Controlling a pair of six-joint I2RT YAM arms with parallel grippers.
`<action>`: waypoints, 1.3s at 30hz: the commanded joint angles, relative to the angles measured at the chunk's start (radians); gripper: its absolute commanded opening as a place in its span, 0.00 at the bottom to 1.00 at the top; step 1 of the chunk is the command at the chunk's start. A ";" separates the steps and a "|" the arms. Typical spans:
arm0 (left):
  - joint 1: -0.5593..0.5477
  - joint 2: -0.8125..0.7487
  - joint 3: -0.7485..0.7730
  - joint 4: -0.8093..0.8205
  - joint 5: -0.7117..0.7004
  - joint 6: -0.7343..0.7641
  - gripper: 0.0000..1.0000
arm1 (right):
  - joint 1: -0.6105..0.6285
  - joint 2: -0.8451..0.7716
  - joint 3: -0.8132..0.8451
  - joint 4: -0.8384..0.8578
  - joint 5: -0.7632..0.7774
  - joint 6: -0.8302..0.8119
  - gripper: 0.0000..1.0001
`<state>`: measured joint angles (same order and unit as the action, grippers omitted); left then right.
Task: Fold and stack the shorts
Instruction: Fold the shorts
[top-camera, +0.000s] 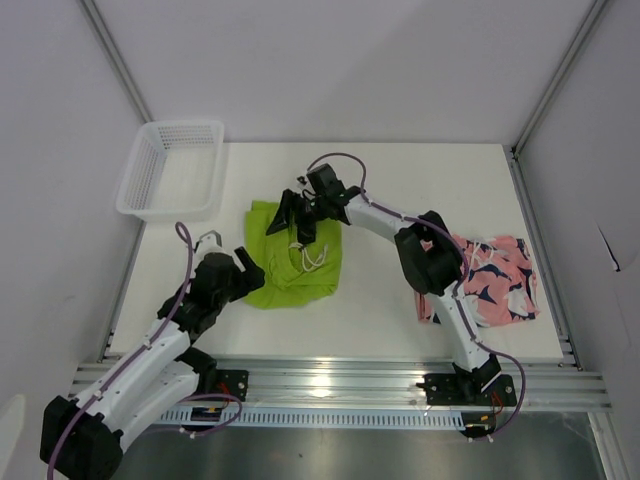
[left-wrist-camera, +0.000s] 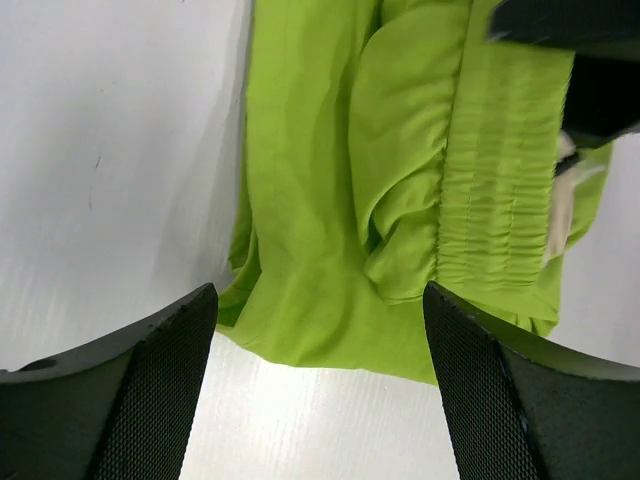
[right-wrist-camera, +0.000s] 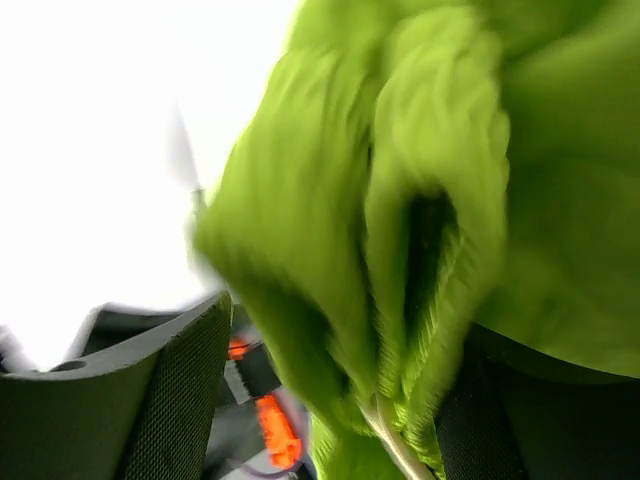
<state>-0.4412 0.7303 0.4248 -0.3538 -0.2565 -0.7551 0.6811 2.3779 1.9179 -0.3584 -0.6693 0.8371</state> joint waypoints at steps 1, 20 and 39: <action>-0.005 0.018 0.057 -0.062 -0.030 0.005 0.85 | 0.008 -0.143 -0.040 0.257 -0.117 0.121 0.75; 0.027 -0.019 0.189 -0.137 -0.089 0.077 0.87 | -0.048 -0.270 -0.177 0.321 -0.127 0.087 0.79; 0.059 0.424 0.325 0.165 0.080 0.131 0.82 | -0.244 -0.392 -0.418 0.053 0.197 -0.326 0.94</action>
<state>-0.3828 1.0988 0.6960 -0.2562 -0.1955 -0.6506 0.4671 1.9530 1.5047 -0.3412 -0.4816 0.5636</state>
